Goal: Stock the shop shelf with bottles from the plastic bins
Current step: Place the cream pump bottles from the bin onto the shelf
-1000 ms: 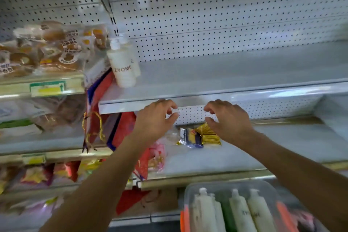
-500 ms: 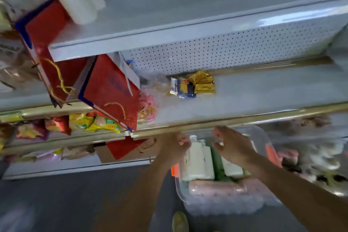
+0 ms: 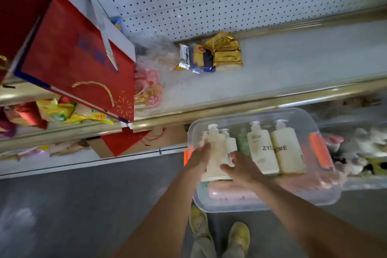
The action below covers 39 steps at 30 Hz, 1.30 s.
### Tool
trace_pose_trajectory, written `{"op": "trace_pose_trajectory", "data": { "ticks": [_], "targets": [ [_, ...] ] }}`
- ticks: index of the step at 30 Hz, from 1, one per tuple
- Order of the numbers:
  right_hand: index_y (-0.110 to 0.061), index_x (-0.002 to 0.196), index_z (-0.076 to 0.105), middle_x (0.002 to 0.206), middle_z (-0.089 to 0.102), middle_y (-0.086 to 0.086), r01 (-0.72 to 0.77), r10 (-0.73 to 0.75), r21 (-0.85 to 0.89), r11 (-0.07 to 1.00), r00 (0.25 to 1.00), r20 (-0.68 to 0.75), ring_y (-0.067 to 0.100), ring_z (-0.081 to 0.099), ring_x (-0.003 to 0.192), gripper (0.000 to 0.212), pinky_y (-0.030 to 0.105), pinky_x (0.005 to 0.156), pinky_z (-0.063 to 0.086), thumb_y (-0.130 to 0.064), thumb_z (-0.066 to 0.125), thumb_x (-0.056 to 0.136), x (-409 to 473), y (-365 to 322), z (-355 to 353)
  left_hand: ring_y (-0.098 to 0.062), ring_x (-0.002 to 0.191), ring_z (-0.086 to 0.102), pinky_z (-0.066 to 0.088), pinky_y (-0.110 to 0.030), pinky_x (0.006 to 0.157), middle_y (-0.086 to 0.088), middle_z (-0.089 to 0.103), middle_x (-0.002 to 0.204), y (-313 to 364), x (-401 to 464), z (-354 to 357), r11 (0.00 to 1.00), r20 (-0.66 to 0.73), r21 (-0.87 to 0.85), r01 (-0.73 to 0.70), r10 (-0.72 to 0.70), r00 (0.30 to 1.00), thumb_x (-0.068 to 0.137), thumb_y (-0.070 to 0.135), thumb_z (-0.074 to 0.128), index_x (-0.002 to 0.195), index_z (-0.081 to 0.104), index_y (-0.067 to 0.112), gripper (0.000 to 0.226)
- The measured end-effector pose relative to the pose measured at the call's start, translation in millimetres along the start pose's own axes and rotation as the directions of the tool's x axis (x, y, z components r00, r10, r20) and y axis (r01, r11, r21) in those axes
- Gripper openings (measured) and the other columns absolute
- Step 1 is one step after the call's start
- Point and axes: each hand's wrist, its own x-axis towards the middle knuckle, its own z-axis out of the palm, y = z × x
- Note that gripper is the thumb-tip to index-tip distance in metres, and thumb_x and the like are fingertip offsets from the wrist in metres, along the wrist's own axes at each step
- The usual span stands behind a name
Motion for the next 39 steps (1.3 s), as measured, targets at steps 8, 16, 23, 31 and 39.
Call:
{"op": "trace_pose_trajectory", "data": {
  "ticks": [8, 16, 23, 31, 39],
  "targets": [
    [-0.015, 0.114, 0.048, 0.105, 0.059, 0.0, -0.028, 0.043, 0.166, 0.986, 0.995, -0.088, 0.018, 0.061, 0.091, 0.054, 0.035, 0.076, 0.055, -0.047, 0.071, 0.076, 12, 3, 29, -0.025, 0.097, 0.063, 0.048, -0.038, 0.093, -0.005, 0.067, 0.111, 12, 4, 6, 0.99, 0.072, -0.105, 0.099, -0.092, 0.993, 0.073, 0.079, 0.052, 0.117, 0.062, 0.019, 0.075],
    [-0.018, 0.13, 0.042, 0.122, 0.046, -0.002, 0.286, -0.26, 0.073, 0.955, 0.933, -0.25, 0.015, 0.053, 0.107, 0.058, 0.032, 0.089, 0.05, -0.041, 0.067, 0.084, -21, -14, 12, -0.031, 0.102, 0.068, 0.05, -0.05, 0.096, -0.009, 0.072, 0.107, 4, 6, 1, 0.891, 0.187, -0.452, 0.048, 0.042, 0.981, 0.041, 0.08, 0.076, 0.095, 0.073, 0.029, 0.075],
    [-0.023, 0.109, 0.055, 0.102, 0.069, -0.007, 0.059, -0.102, 0.725, 0.687, 0.995, 0.016, 0.008, 0.069, 0.09, 0.038, 0.026, 0.075, 0.059, -0.031, 0.077, 0.08, -51, -59, -32, -0.028, 0.077, 0.063, 0.053, -0.038, 0.071, -0.012, 0.064, 0.085, 23, -20, -28, 0.756, 0.414, -0.643, 0.121, 0.21, 0.886, 0.064, 0.086, 0.052, 0.095, 0.064, 0.011, 0.082],
    [-0.022, 0.113, 0.06, 0.095, 0.073, -0.005, 0.131, -0.199, 0.667, 0.733, 0.98, 0.027, 0.003, 0.07, 0.08, 0.039, 0.021, 0.065, 0.056, -0.025, 0.077, 0.078, -73, -92, -51, -0.026, 0.075, 0.062, 0.052, -0.037, 0.074, -0.011, 0.063, 0.087, 53, -69, -55, 0.726, 0.371, -0.687, -0.012, 0.366, 0.853, 0.066, 0.085, 0.044, 0.087, 0.068, 0.015, 0.078],
    [-0.022, 0.114, 0.04, 0.102, 0.06, -0.008, 0.26, -0.197, 0.44, 0.86, 0.963, -0.184, 0.003, 0.061, 0.086, 0.066, 0.016, 0.061, 0.054, -0.039, 0.083, 0.068, -116, -118, -70, -0.032, 0.086, 0.067, 0.052, -0.055, 0.092, -0.011, 0.07, 0.081, 94, -117, -84, 0.78, 0.154, -0.59, -0.208, 0.362, 0.919, 0.051, 0.083, 0.057, 0.101, 0.065, 0.016, 0.084]
  ]
}}
